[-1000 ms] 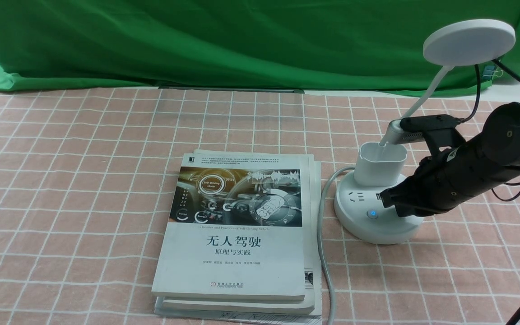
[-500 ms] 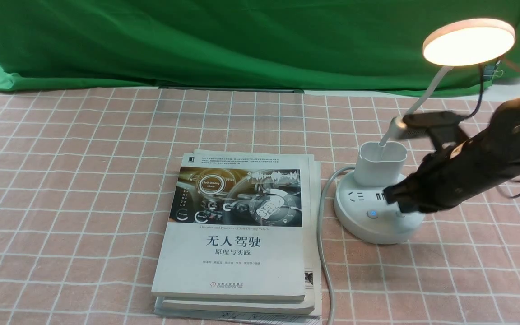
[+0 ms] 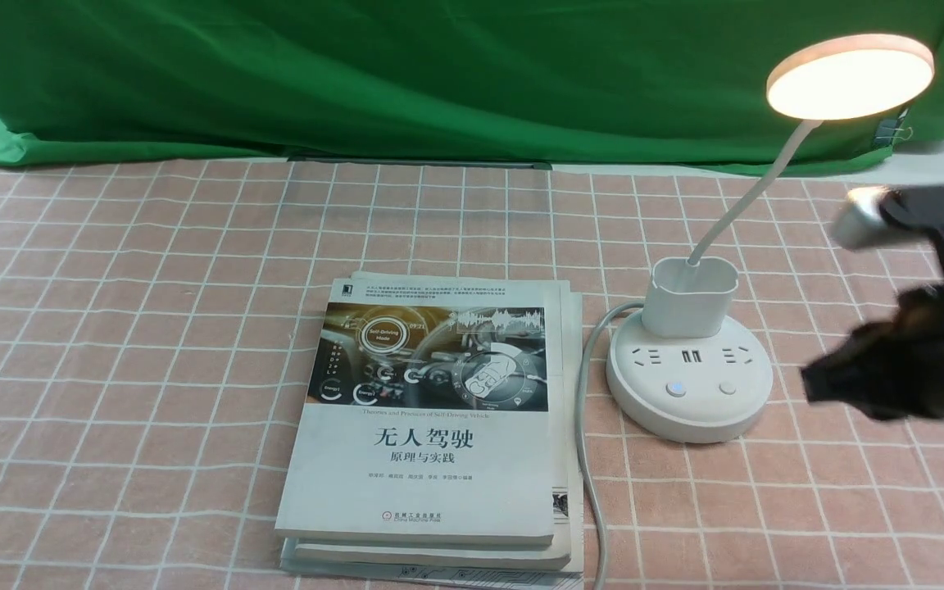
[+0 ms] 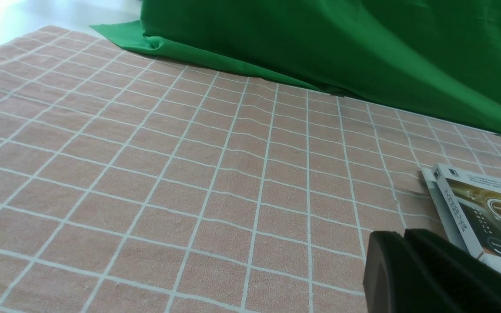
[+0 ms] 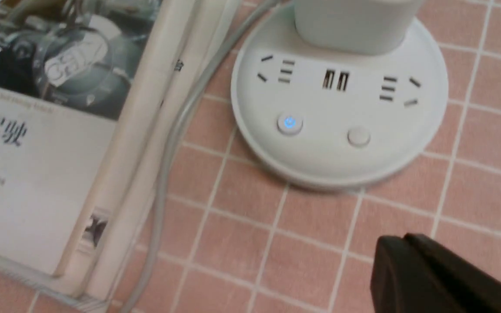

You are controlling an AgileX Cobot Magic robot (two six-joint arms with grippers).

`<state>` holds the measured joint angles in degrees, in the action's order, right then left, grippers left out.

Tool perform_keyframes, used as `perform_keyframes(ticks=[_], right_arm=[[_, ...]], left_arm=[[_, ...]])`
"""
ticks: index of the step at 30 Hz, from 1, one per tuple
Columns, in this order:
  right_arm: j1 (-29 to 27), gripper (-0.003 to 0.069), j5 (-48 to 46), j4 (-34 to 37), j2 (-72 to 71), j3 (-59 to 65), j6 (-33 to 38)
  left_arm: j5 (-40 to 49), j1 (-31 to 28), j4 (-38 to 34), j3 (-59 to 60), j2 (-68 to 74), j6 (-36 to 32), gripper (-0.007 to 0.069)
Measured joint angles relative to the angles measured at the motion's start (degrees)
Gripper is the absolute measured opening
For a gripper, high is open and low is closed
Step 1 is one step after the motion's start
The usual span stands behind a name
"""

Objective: Turn on the table lamp on the pink coffee tablecloth with your hand.

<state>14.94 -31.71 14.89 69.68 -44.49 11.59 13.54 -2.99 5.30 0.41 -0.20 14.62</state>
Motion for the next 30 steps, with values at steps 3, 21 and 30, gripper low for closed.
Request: perform_keyframes(ticks=[3, 21, 30], right_arm=[[0.0, 0.0030, 0.2, 0.0, -5.6, 3.3, -0.4], [0.0, 0.0048, 2.8, -0.3, -31.1, 17.2, -2.9], [0.0, 0.0078, 6.1, -3.9, -32.1, 17.4, -2.2]], left_arm=[[0.0, 0.0, 0.0, 0.0, 0.0, 0.0, 0.0019], [0.0, 0.0, 0.0, 0.0, 0.0, 0.0, 0.0019], [0.0, 0.0, 0.0, 0.0, 0.0, 0.0, 0.0019]])
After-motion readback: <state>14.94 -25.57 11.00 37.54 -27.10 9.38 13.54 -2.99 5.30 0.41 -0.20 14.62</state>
